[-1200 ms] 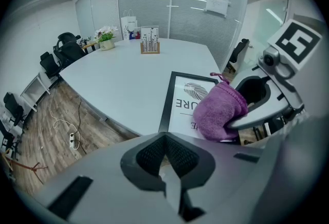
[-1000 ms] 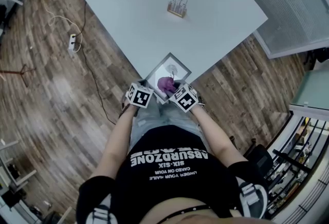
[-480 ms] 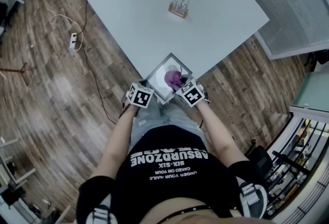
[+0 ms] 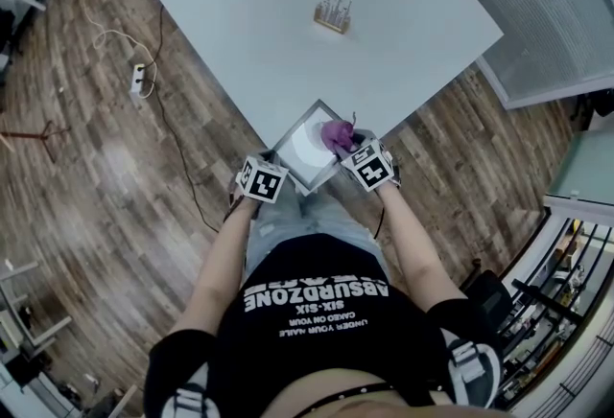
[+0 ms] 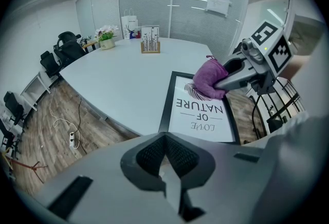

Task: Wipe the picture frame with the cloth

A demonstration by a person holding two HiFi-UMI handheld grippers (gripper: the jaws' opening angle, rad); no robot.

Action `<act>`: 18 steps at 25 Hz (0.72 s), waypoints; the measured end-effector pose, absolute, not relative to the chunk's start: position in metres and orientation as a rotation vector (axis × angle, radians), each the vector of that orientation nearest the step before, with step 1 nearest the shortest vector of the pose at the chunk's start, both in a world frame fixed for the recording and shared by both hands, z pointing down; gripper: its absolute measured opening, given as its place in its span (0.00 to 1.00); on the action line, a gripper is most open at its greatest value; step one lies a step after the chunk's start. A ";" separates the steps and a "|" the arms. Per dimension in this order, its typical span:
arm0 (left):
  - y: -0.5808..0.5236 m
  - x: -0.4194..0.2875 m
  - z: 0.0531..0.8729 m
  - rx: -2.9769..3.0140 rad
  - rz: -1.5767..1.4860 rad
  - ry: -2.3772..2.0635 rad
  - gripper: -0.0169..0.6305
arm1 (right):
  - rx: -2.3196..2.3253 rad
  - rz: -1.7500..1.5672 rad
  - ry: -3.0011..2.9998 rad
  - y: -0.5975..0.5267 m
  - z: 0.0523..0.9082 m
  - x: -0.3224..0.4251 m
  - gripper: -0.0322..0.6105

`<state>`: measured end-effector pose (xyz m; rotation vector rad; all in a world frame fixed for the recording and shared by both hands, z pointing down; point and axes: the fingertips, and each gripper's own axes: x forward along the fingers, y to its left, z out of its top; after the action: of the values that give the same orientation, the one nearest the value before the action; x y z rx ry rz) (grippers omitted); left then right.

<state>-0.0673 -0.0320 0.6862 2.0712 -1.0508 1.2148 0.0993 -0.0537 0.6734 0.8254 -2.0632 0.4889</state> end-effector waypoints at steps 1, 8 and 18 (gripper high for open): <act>-0.032 -0.068 0.686 2.070 1.215 -1.052 0.05 | 0.838 0.498 -2.078 -0.054 0.674 0.098 0.25; -0.032 -0.068 0.687 2.067 1.211 -1.053 0.05 | 0.968 0.555 -2.133 -0.056 0.676 0.098 0.25; -0.032 -0.069 0.686 2.067 1.216 -1.052 0.05 | 0.965 0.555 -2.058 -0.054 0.677 0.098 0.25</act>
<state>-0.0685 -0.0322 0.6863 2.0666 -1.0520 1.2156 0.0980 -0.0540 0.6771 0.9654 -2.0575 0.5546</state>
